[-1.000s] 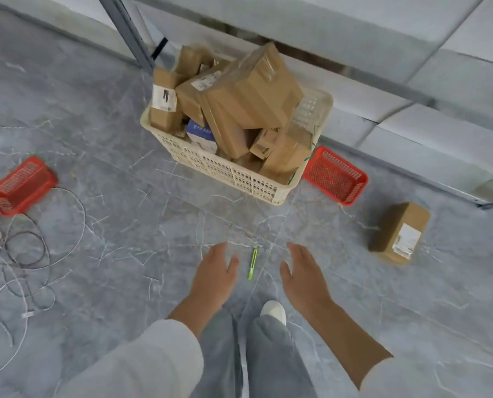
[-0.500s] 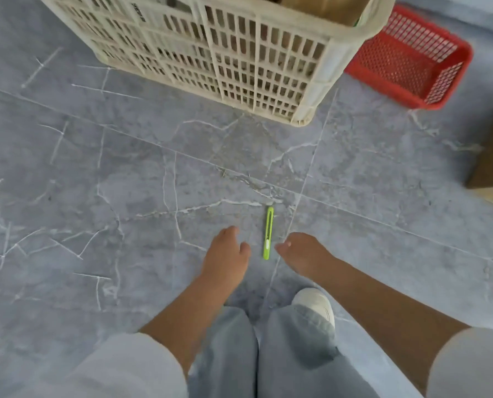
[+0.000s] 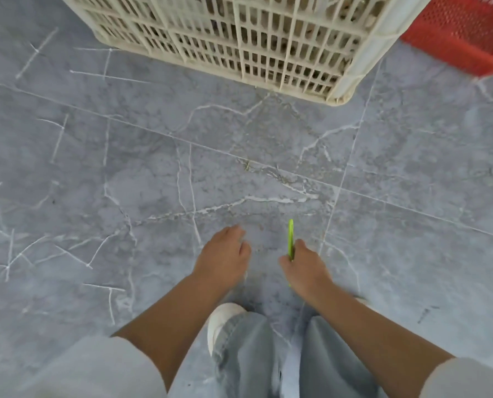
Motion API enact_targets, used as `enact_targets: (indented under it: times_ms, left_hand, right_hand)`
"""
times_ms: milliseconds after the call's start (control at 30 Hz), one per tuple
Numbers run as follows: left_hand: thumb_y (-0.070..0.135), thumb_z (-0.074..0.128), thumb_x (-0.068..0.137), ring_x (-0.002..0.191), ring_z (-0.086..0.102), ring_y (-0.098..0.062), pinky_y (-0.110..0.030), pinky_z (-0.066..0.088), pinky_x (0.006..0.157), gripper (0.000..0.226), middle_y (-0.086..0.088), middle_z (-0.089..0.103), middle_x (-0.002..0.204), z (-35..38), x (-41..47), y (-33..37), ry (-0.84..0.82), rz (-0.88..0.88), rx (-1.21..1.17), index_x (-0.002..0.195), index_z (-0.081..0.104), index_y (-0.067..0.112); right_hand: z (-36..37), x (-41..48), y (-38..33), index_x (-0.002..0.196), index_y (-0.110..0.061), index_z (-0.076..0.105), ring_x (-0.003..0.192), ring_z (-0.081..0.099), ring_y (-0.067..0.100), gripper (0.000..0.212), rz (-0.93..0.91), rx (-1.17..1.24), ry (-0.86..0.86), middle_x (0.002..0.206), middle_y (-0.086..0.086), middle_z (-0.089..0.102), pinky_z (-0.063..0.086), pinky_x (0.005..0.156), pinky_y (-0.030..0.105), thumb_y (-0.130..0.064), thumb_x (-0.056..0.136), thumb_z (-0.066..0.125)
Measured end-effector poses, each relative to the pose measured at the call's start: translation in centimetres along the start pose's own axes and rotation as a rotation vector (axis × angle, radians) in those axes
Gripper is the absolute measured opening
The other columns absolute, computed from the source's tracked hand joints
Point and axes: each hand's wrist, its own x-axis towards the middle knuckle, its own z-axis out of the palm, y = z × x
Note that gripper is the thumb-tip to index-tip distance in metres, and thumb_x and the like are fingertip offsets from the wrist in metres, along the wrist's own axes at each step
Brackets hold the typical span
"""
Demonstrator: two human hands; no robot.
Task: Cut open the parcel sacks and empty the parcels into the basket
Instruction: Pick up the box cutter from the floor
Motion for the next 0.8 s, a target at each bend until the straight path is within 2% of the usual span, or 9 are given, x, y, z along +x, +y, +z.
enact_targets:
  times_ms: [133, 200, 267, 367, 467, 533, 633, 700, 800]
  left_hand:
    - [0.021, 0.045, 0.098, 0.114, 0.055, -0.028, -0.036, 0.043, 0.096, 0.032, -0.011, 0.055, 0.128, -4.2, -5.4, 2.2, 0.035, -0.05, -0.031, 0.127, 0.053, 0.011]
    - [0.019, 0.045, 0.097, 0.107, 0.058, -0.027, -0.038, 0.047, 0.092, 0.03, -0.01, 0.057, 0.124, -6.9, -9.6, 4.0, 0.004, -0.087, -0.021, 0.125, 0.053, 0.011]
    - [0.02, 0.046, 0.096, 0.115, 0.055, -0.023, -0.033, 0.043, 0.096, 0.032, -0.006, 0.055, 0.128, -10.8, -14.3, 6.4, -0.043, -0.081, 0.038, 0.127, 0.051, 0.014]
    - [0.024, 0.045, 0.095, 0.121, 0.051, -0.018, -0.027, 0.039, 0.098, 0.035, -0.001, 0.053, 0.131, -18.7, -20.1, 11.0, -0.004, -0.021, 0.078, 0.131, 0.047, 0.021]
    - [0.023, 0.045, 0.097, 0.125, 0.05, -0.018, -0.028, 0.038, 0.102, 0.039, -0.002, 0.051, 0.137, -28.9, -25.2, 16.8, 0.125, 0.051, 0.029, 0.136, 0.046, 0.019]
    - [0.022, 0.045, 0.098, 0.122, 0.051, -0.021, -0.031, 0.04, 0.099, 0.038, -0.004, 0.052, 0.135, -35.7, -28.7, 20.6, 0.224, 0.131, 0.01, 0.135, 0.046, 0.017]
    - [0.02, 0.047, 0.097, 0.113, 0.055, -0.024, -0.035, 0.043, 0.093, 0.036, -0.009, 0.056, 0.127, -45.4, -33.4, 25.5, 0.39, 0.254, -0.022, 0.133, 0.048, 0.013]
    - [0.02, 0.047, 0.097, 0.114, 0.053, -0.024, -0.035, 0.042, 0.094, 0.038, -0.009, 0.055, 0.129, -50.4, -37.0, 28.0, 0.507, 0.314, -0.074, 0.135, 0.048, 0.013]
    - [0.023, 0.045, 0.098, 0.116, 0.052, -0.024, -0.039, 0.043, 0.097, 0.041, -0.007, 0.053, 0.132, -55.2, -41.9, 30.9, 0.627, 0.38, -0.095, 0.138, 0.045, 0.015]
  right_hand:
    - [-5.2, -6.9, -2.0, 0.086, -0.017, 0.036, 0.074, 0.056, 0.031, 0.021, -0.056, 0.141, 0.058, 0.082, 0.013, 0.055, 0.046, 0.067, 0.039, -0.033, 0.094, 0.046]
    - [-8.9, -11.3, -3.4, 0.08, -0.023, 0.032, 0.065, 0.052, 0.028, 0.024, -0.125, 0.157, 0.062, 0.071, 0.008, 0.051, 0.042, 0.061, 0.038, -0.036, 0.096, 0.043]
    - [-13.4, -16.1, -5.6, 0.075, -0.025, 0.029, 0.056, 0.047, 0.024, 0.029, -0.181, 0.195, 0.05, 0.063, 0.004, 0.047, 0.04, 0.056, 0.037, -0.035, 0.098, 0.044]
    - [-21.2, -23.9, -10.4, 0.079, -0.021, 0.033, 0.052, 0.045, 0.021, 0.027, -0.255, 0.251, 0.092, 0.061, 0.003, 0.046, 0.039, 0.052, 0.035, -0.035, 0.098, 0.047]
    - [-29.4, -32.7, -16.6, 0.086, -0.013, 0.036, 0.048, 0.039, 0.016, 0.027, -0.324, 0.308, 0.18, 0.061, 0.003, 0.043, 0.032, 0.043, 0.03, -0.034, 0.099, 0.047]
    - [-34.1, -38.6, -20.6, 0.09, -0.01, 0.039, 0.047, 0.036, 0.015, 0.025, -0.368, 0.356, 0.237, 0.062, 0.003, 0.042, 0.029, 0.041, 0.027, -0.032, 0.099, 0.047]
    - [-40.2, -46.2, -26.1, 0.086, -0.017, 0.041, 0.055, 0.045, 0.016, 0.021, -0.477, 0.303, 0.346, 0.065, 0.0, 0.047, 0.033, 0.049, 0.028, -0.032, 0.099, 0.046]
    - [-43.4, -50.8, -28.8, 0.092, -0.019, 0.044, 0.063, 0.051, 0.017, 0.017, -0.53, 0.271, 0.446, 0.072, 0.0, 0.053, 0.033, 0.052, 0.029, -0.034, 0.099, 0.046]
    - [-47.2, -56.1, -31.9, 0.097, -0.015, 0.044, 0.059, 0.051, 0.013, 0.022, -0.599, 0.25, 0.512, 0.073, 0.001, 0.056, 0.034, 0.047, 0.023, -0.037, 0.1, 0.045]
